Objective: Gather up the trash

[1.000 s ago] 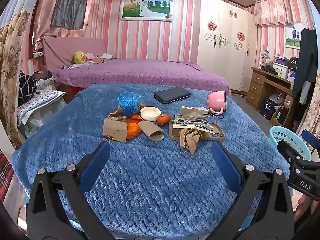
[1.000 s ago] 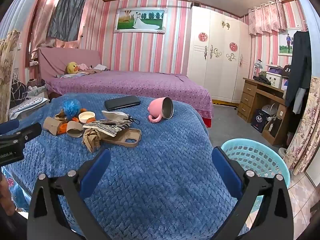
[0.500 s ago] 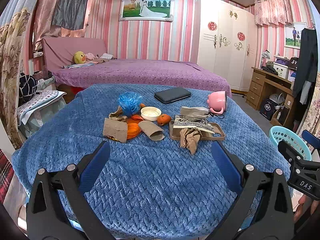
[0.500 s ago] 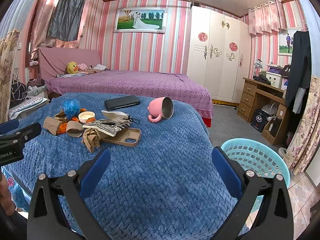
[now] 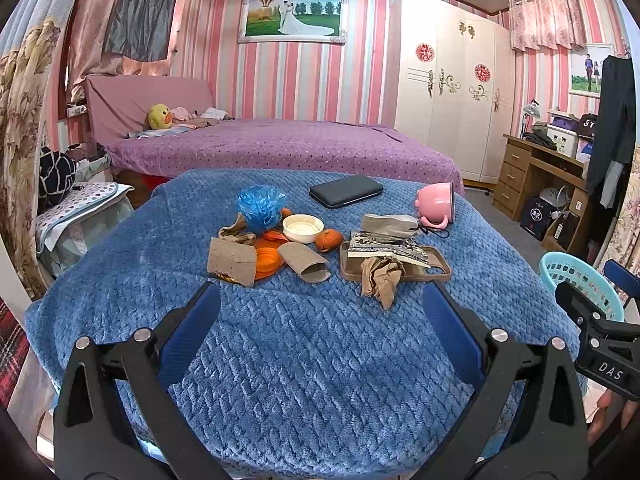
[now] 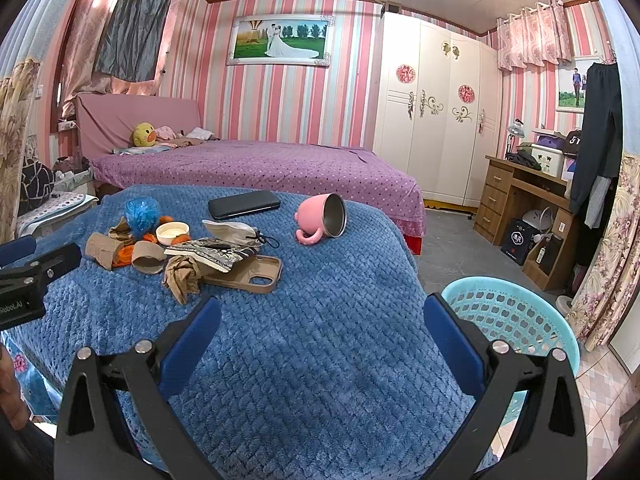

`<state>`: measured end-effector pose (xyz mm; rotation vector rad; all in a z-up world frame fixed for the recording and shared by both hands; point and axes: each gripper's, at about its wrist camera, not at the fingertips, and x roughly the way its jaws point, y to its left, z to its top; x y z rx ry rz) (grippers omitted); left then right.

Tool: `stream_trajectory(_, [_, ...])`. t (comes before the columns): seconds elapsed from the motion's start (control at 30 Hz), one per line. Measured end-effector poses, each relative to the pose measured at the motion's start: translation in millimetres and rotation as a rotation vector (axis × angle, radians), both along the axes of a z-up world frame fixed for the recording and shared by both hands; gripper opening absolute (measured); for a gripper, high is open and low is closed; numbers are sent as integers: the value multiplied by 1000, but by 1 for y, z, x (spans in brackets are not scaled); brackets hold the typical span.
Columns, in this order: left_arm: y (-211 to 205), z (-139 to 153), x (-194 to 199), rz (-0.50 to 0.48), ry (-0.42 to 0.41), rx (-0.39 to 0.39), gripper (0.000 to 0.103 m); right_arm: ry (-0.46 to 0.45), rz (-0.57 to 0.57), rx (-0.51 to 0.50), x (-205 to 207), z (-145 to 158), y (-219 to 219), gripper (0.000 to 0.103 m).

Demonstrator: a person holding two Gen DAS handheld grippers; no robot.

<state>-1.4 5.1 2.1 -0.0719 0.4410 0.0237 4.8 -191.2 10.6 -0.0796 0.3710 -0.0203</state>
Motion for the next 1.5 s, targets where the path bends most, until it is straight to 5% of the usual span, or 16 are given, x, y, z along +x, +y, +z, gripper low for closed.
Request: stream_trajectory(1.5, [4,4,-1,6,-4,7,98,8,-10,-3,0,-3,-8,99])
